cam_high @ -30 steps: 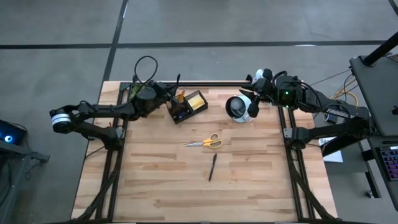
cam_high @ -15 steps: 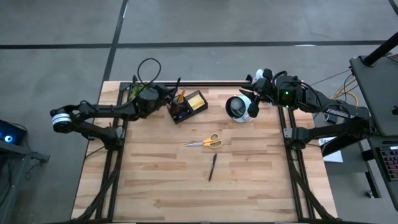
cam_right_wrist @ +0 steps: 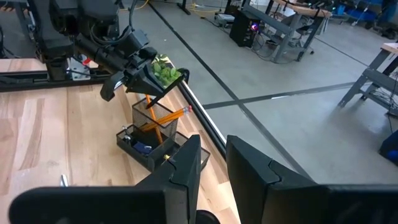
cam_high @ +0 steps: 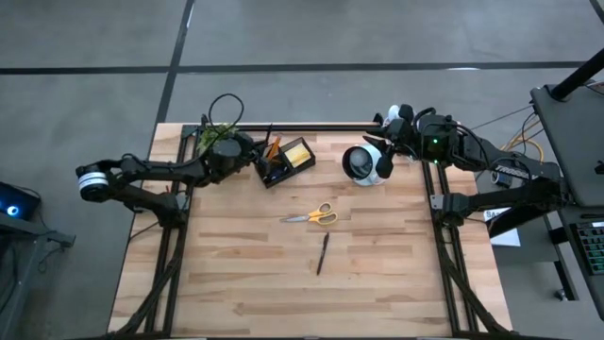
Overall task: Pick and place office supplies into organizer
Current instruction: Put the left black pen into the black desk organizer
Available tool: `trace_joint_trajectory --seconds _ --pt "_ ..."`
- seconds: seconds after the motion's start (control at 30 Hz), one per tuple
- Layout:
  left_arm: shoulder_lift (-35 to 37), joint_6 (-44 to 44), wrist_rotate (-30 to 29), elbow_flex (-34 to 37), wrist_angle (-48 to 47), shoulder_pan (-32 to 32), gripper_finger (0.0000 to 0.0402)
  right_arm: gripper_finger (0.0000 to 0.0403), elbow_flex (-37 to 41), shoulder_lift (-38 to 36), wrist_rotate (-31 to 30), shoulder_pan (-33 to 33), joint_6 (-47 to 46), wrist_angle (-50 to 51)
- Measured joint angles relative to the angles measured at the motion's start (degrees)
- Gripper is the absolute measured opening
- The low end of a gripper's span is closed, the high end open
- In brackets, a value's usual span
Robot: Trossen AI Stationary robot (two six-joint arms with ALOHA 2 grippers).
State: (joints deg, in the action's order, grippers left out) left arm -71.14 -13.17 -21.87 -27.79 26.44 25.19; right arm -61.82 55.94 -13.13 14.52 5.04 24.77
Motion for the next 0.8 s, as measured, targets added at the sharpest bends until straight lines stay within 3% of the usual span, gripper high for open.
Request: trace_joint_trajectory --seconds 0.8 --pt "-4.73 -0.09 1.42 0.16 -1.69 -0.11 0.0006 0.0066 0.0 0.0 0.0 0.0 -0.59 -0.04"
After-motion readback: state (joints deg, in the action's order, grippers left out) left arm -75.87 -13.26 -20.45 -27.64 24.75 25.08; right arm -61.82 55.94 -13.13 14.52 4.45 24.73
